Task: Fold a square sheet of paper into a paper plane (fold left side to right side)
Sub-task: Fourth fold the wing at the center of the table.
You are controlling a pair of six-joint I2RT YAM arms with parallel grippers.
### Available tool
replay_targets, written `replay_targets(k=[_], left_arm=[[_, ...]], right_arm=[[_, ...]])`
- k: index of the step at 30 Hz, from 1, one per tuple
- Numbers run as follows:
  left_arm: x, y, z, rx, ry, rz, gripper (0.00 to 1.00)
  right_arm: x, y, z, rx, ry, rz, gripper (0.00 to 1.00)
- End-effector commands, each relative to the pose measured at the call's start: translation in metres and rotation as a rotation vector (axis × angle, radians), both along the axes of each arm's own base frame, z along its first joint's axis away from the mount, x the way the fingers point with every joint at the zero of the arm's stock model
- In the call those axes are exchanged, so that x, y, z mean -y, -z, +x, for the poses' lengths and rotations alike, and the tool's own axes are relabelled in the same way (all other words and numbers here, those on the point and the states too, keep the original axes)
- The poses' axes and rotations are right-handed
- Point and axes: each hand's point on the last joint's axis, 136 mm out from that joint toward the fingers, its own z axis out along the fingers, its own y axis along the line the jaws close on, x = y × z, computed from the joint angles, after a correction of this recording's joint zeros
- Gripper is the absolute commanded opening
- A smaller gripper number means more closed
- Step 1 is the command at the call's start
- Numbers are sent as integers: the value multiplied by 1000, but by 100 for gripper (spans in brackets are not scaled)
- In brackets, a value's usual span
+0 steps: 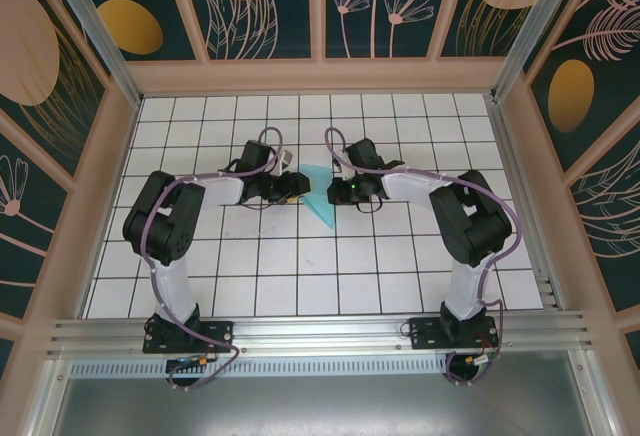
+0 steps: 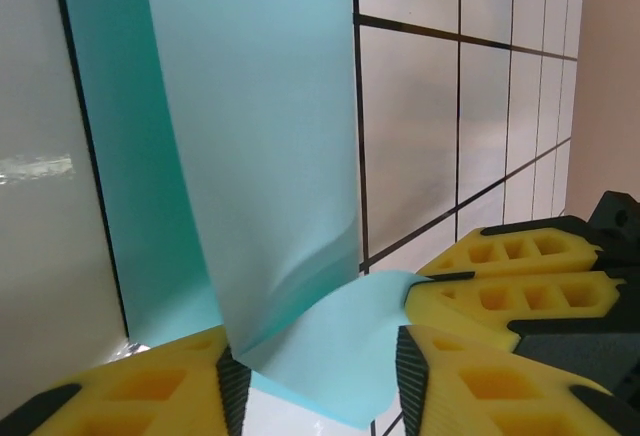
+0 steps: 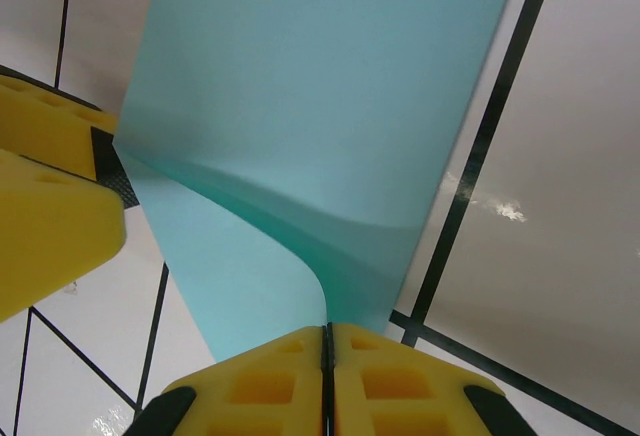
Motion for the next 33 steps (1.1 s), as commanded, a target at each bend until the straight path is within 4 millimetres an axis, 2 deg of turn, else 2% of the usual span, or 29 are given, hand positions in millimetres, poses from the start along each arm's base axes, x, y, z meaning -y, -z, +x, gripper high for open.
replay_targets(k=[1,4,7,12,16,21,25,28,33], left_arm=[[8,-1,4,-4,9,-9,40],[9,-2,6,-3,8,-11,28],[9,-5,6,-4,-1,-13,18],[10,-11,6,4,-6,-15,14],[10,-14,6,9,-6,-17,14],[11,-16,5,10,-3,-20,14],[12,-18,4,10,-2,-24,14],[12,-19,4,9,-2,-22,14],[12,-18,4,9,-3,-18,14]], right_arm=[[3,5,5,-5,7,-20,11],[5,1,7,9,16,-26,14],[12,-11,10,63,40,-42,24],[29,-35,9,199,85,-131,39],[24,-40,-7,287,65,-226,48],[0,-33,-24,365,23,-295,53],[-17,-21,-28,380,-8,-336,54],[-24,-14,-29,387,-28,-366,54],[-24,1,-32,372,-44,-404,54]])
